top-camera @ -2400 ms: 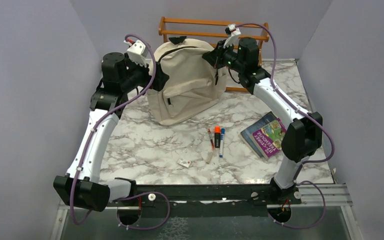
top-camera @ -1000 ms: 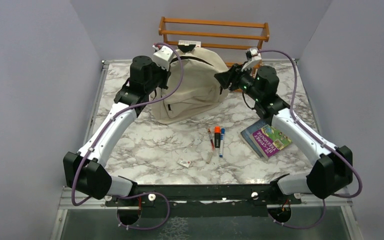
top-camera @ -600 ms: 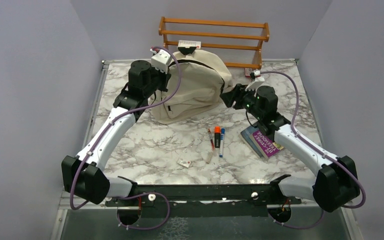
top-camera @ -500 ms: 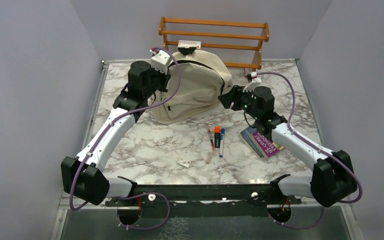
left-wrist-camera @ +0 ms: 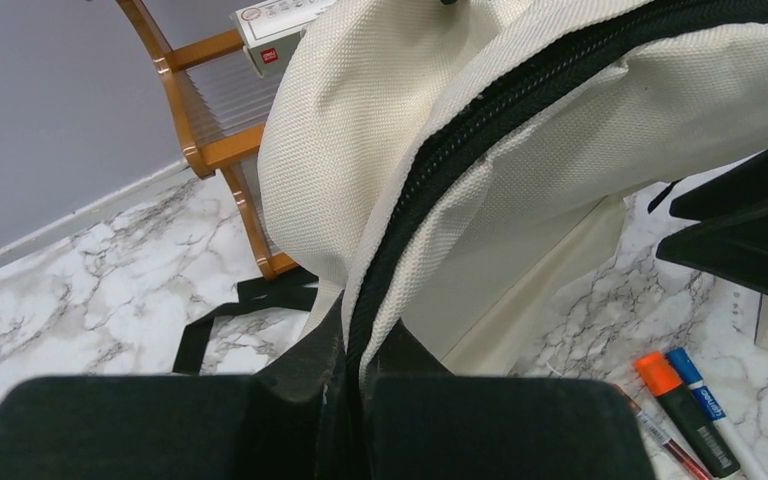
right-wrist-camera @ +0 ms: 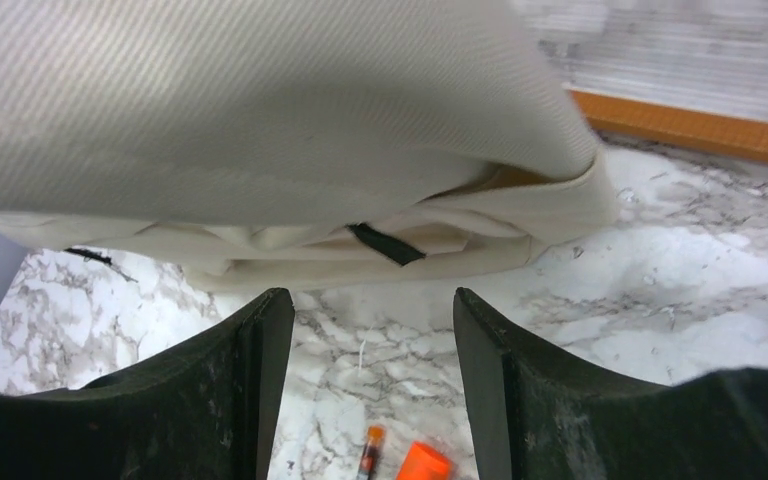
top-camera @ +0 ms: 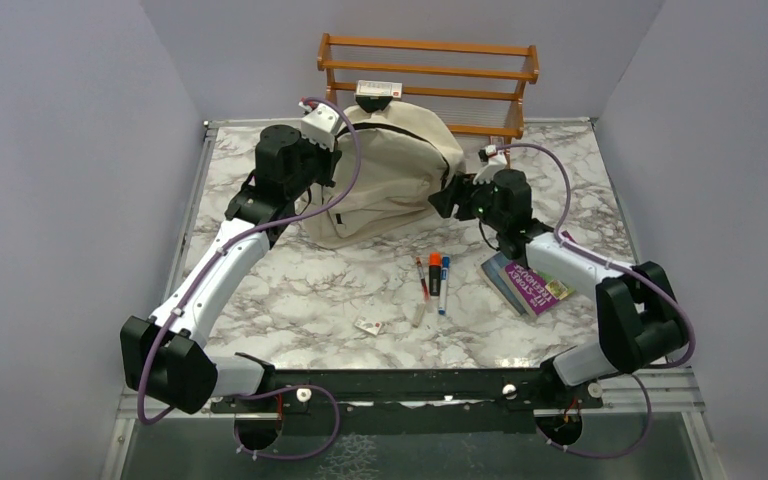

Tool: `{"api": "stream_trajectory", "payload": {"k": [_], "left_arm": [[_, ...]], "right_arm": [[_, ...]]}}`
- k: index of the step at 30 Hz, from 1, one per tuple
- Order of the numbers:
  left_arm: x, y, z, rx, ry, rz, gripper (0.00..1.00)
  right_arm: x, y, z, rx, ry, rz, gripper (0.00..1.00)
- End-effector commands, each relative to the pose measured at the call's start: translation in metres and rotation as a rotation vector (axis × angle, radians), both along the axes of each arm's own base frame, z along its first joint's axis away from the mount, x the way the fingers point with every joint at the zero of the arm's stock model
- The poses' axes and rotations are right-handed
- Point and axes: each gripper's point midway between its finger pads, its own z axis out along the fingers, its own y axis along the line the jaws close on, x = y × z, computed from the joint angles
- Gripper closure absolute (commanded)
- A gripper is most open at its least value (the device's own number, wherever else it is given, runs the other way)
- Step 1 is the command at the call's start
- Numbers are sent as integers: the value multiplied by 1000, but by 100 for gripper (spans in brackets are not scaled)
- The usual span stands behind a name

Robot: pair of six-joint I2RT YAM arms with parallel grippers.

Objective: Pack the student bag
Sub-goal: Pick up the student bag at the center of the board, then unzip the student bag at the center of the board.

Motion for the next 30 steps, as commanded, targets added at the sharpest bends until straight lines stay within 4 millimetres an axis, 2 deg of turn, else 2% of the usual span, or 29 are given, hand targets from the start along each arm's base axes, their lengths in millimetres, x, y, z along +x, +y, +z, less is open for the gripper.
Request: {"api": "stream_trajectory", "payload": {"k": [1,9,19,26,30], "left_arm": [[-4,0,14,-19,-46,-4,100],[-4,0,13,-14,-46,-6,100],[-4,0,11,-10,-45,-7,100],[-5,1,12,-10,-47,-5,100],[-5,1,11,-11,-45,-5,100]], "right_arm": [[14,2,20,30,-111,68,36],[19,-1,22,83,-169,207,41],[19,12,24,174,-166,305,49],[21,13,27,185,-178,302,60],[21,10,30,174,-194,291,74]]}}
